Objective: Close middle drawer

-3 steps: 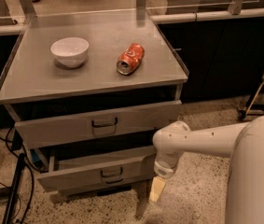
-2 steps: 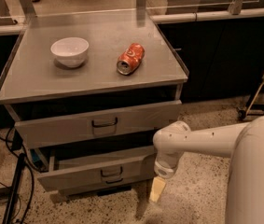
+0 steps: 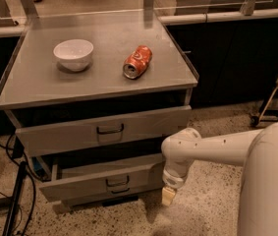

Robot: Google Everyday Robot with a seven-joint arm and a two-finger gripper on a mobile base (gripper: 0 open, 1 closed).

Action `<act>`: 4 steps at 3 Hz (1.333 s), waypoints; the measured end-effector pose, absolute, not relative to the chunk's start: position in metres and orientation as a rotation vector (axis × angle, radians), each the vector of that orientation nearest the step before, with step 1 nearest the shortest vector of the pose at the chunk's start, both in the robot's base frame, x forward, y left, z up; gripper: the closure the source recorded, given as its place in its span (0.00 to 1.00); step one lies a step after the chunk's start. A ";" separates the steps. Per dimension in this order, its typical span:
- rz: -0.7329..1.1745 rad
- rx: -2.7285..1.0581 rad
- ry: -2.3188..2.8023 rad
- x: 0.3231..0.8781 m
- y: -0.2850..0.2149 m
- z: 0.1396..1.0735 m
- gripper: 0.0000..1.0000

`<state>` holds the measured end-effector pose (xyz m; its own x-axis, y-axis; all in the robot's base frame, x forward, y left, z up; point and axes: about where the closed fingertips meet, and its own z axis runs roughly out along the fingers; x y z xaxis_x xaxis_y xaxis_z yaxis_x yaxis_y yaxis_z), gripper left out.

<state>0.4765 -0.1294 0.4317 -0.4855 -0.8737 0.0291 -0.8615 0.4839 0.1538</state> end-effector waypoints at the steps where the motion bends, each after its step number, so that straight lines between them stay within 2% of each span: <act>1: -0.180 1.535 -2.616 0.476 -0.129 0.432 0.65; 2: -0.180 1.535 -2.616 0.476 -0.129 0.432 0.89; 3: -0.180 1.535 -2.616 0.476 -0.129 0.432 1.00; 4: -0.183 1.530 -2.622 0.477 -0.130 0.432 1.00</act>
Offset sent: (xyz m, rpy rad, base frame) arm 0.0000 0.0000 0.0000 0.0000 0.0000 0.0000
